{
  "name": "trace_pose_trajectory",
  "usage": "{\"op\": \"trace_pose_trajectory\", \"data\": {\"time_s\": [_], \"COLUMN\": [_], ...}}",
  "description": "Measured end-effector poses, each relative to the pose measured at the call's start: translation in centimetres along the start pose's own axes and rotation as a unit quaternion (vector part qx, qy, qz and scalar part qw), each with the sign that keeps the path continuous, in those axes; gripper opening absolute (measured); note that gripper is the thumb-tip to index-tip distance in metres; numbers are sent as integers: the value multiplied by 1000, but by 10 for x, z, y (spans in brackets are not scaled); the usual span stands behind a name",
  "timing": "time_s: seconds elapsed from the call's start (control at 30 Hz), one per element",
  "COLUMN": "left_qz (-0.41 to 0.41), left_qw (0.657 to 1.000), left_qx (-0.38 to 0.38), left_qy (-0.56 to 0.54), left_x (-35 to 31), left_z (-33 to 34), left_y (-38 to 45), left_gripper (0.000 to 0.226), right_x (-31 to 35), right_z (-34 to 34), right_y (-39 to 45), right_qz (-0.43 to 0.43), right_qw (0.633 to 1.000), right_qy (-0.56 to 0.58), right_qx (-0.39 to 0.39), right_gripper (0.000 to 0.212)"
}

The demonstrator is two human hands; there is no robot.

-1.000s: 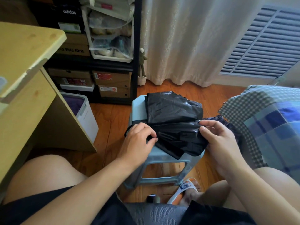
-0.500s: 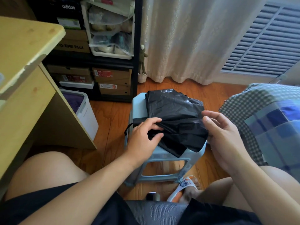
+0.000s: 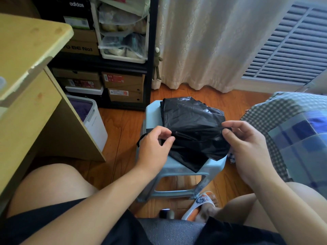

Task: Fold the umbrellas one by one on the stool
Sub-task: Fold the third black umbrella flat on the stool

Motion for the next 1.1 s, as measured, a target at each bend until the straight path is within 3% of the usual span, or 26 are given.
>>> {"op": "trace_pose_trajectory", "data": {"time_s": [0.17, 0.57, 0.77, 1.1], "left_qz": [-12, -71, -86, 120], "left_qw": [1000, 978, 987, 993], "left_qx": [8, 151, 109, -11], "left_qy": [-10, -129, -79, -20], "left_x": [1, -21, -20, -60], "left_z": [2, 15, 30, -18], "left_y": [3, -5, -10, -7], "left_gripper": [14, 37, 36, 23], "right_x": [-7, -13, -4, 7], "right_z": [3, 3, 9, 3], "right_y": [2, -3, -9, 2], "right_qz": [45, 27, -9, -3], "right_qw": [998, 999, 999, 998], "right_qy": [29, -20, -43, -50], "right_qx": [13, 4, 13, -38], "right_gripper": [18, 20, 19, 10]}}
Point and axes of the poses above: each hand's wrist, its own y-axis towards the middle knuckle, its own z-axis out of the palm, x = y × z, the point moved 5 cm from there along y, towards the middle knuckle, and after that the axes turned 2 degrees about -y, right-handed, at the moved point
